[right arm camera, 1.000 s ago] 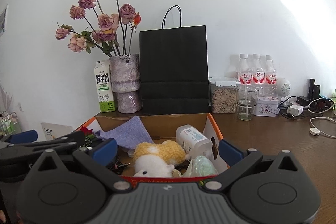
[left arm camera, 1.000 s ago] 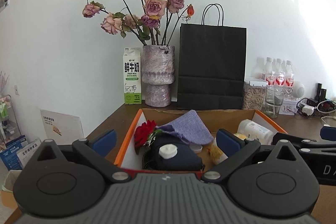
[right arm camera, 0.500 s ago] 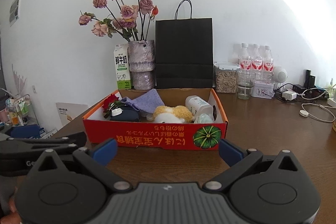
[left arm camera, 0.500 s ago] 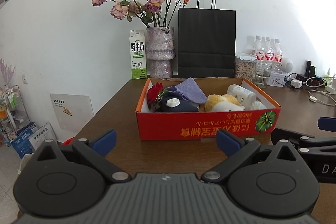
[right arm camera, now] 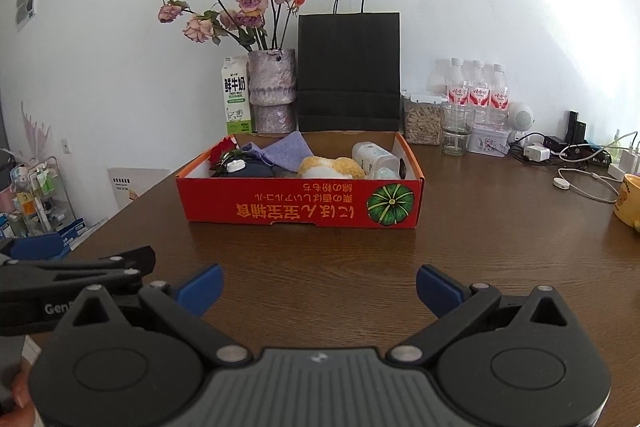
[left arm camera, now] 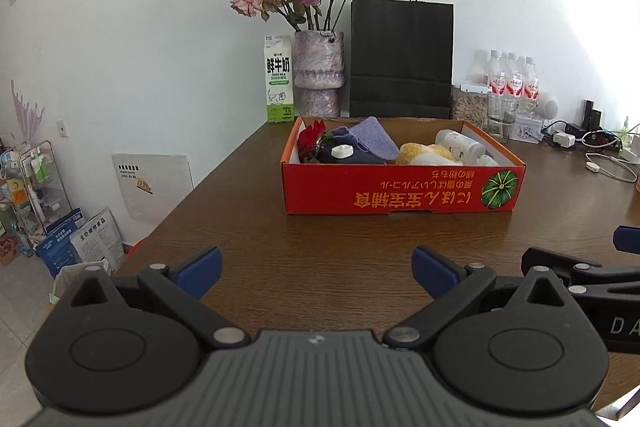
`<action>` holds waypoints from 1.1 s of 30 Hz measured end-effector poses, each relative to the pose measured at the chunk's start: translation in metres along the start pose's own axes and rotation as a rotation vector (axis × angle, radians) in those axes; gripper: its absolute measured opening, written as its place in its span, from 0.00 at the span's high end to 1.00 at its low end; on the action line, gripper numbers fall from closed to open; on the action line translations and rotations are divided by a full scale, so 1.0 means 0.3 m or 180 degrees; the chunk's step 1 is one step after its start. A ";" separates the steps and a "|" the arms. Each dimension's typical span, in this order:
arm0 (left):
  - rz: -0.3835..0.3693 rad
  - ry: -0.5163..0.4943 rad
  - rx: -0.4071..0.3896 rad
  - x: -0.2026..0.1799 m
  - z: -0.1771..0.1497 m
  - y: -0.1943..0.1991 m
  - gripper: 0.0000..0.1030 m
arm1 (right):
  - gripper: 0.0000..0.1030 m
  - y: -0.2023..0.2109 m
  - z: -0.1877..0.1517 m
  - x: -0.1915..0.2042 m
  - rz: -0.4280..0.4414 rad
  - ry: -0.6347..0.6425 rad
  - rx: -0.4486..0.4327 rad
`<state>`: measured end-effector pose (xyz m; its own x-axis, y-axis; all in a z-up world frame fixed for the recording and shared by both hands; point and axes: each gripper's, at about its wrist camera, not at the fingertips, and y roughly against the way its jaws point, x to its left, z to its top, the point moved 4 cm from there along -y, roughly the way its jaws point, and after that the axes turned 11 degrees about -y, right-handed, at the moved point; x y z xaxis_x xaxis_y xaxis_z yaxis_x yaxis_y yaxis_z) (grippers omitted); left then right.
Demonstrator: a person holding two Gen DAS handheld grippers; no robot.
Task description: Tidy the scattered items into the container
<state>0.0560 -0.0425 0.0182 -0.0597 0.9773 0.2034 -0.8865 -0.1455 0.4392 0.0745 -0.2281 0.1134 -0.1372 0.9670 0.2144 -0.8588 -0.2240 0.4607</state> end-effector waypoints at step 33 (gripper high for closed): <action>0.0067 -0.0086 0.0093 -0.014 -0.010 -0.015 0.00 | 0.00 -0.031 -0.018 -0.016 -0.0019 -0.0042 0.0109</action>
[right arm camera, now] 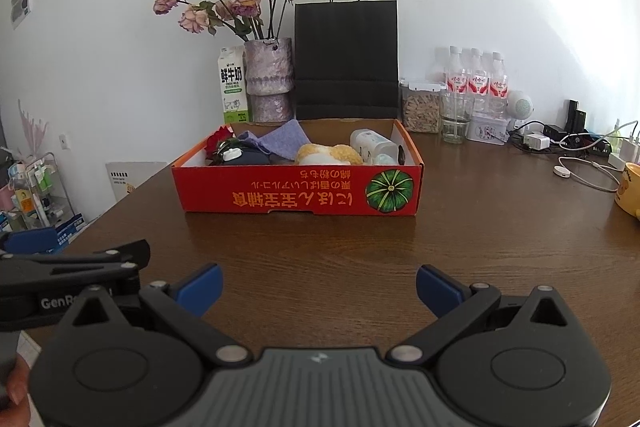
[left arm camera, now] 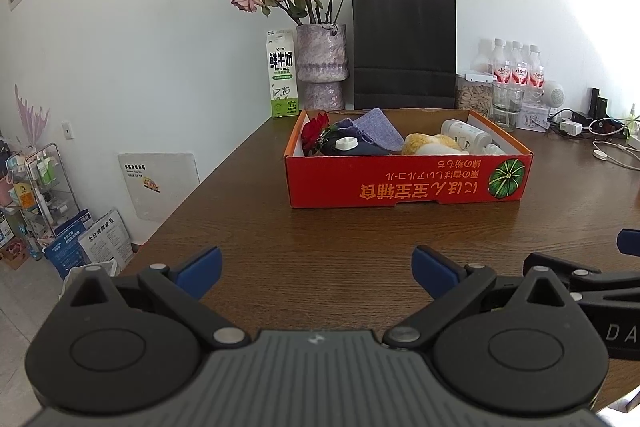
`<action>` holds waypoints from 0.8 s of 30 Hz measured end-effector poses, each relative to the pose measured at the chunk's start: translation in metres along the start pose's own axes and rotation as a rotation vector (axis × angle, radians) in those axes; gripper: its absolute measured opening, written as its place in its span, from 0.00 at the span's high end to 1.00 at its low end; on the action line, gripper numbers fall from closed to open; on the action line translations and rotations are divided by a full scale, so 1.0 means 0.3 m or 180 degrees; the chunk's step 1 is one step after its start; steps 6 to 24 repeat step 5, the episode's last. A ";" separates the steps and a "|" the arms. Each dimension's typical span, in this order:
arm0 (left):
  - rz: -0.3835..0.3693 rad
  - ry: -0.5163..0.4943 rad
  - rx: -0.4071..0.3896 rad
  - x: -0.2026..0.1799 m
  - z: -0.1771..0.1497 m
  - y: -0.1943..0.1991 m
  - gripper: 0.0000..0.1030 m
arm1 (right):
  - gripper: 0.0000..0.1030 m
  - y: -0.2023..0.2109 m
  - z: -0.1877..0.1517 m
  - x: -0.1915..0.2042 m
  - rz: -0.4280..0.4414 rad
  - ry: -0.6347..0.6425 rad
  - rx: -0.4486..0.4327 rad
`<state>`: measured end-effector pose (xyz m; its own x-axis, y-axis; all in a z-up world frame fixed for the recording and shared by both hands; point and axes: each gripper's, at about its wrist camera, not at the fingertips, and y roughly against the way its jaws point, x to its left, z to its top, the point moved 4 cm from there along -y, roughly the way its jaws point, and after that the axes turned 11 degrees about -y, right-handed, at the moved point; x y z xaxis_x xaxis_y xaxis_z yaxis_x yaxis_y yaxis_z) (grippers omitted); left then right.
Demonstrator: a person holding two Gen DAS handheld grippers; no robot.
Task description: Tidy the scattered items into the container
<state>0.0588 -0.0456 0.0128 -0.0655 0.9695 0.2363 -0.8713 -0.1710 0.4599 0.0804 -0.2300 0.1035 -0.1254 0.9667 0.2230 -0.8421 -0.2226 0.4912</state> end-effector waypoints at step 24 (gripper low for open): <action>0.0046 -0.0017 -0.0031 -0.003 -0.001 0.004 0.00 | 0.00 -0.002 -0.005 -0.002 0.0014 -0.0007 0.0006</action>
